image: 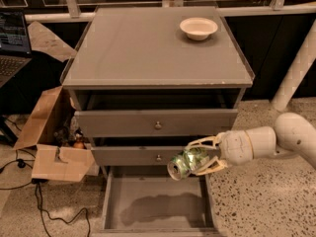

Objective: Pick green can from bottom drawer and place on counter

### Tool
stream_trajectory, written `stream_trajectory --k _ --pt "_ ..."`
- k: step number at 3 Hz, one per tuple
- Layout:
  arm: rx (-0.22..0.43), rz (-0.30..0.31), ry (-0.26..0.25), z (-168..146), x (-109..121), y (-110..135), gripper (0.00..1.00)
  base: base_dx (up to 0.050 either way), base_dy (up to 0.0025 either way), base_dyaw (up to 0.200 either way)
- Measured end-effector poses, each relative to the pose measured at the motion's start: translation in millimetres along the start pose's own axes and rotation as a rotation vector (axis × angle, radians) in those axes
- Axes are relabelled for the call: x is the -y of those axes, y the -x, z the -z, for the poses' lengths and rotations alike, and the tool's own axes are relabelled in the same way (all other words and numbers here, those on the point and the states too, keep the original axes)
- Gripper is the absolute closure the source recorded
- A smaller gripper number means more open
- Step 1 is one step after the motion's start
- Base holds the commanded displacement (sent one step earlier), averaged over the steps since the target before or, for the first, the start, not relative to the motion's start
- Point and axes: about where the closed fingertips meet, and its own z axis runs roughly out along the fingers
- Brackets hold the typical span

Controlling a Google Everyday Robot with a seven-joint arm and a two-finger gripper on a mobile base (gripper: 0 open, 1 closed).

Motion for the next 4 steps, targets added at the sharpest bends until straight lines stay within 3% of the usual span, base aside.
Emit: stream_trajectory --k 2,3,4 --pt "0.003 0.169 -0.015 25.4 18.3 79.2 1.00 0.000 0.00000 0.000" --pt "-0.002 0.170 -0.009 19.2 21.1 83.7 1.00 0.000 0.00000 0.000" --pt "-0.015 0.218 -0.006 15.8 51.8 97.7 1.00 0.000 0.00000 0.000"
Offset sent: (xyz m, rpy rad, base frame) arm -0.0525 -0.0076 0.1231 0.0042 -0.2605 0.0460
